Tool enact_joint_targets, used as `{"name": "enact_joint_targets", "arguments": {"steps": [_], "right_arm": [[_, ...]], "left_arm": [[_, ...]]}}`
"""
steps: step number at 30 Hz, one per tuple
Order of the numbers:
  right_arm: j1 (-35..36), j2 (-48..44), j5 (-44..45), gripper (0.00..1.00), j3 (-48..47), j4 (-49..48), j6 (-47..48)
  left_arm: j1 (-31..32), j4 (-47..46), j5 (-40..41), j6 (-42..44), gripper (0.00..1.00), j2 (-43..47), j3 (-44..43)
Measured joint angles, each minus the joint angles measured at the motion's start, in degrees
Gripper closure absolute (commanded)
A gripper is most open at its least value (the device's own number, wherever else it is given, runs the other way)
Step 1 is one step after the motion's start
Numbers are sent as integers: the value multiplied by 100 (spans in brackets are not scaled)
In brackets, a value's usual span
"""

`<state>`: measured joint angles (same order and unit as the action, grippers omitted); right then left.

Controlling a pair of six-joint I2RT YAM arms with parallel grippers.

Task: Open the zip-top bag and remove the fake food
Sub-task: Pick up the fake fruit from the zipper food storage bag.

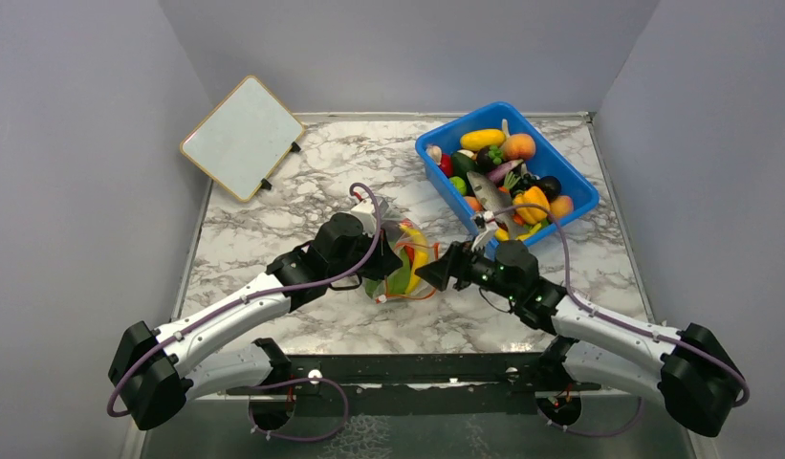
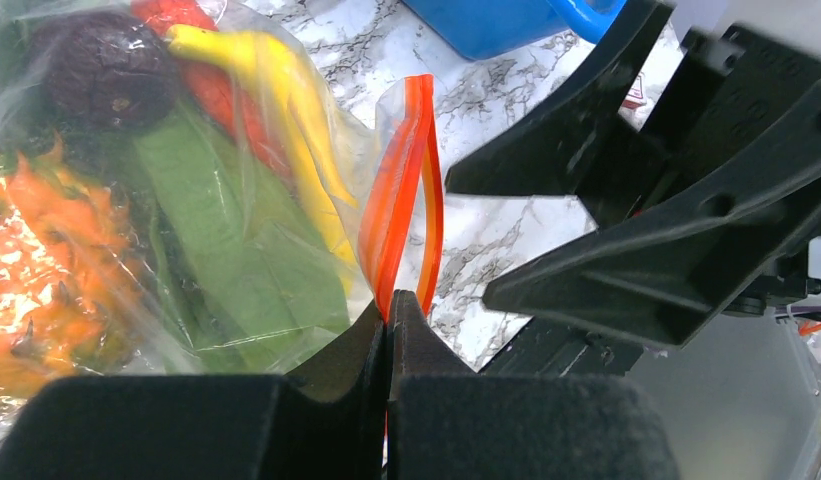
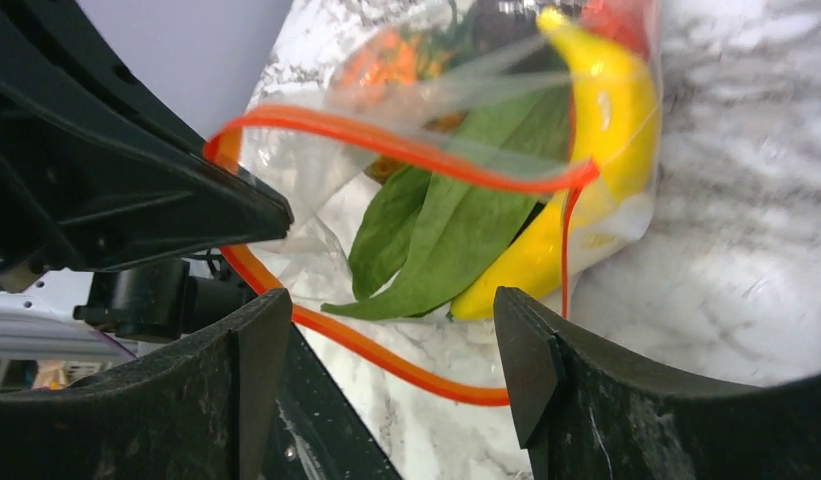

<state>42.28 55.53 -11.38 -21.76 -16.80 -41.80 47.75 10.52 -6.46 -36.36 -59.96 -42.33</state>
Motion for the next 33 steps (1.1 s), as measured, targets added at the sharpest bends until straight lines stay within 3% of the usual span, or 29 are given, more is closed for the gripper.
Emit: {"name": "enact_joint_targets", "arguments": {"steps": [6,11,22,29,33], "right_arm": [[826,391,857,41,98,13,-525],[953,1073,1314,49,-341,498,-1003],[992,2238,1755,52,-1139,756,-1847],[1034,2269,2846,58,-1419,2149,-2826],[1032,2420,3132,60,-1582,2422,-2959]], "left_arm": [[0,0,2,0,100,0,0],[0,2,2,2,100,0,0],[0,4,4,-22,100,4,0],[0,24,4,-31,100,4,0],[0,20,4,-39,100,-11,0]]}}
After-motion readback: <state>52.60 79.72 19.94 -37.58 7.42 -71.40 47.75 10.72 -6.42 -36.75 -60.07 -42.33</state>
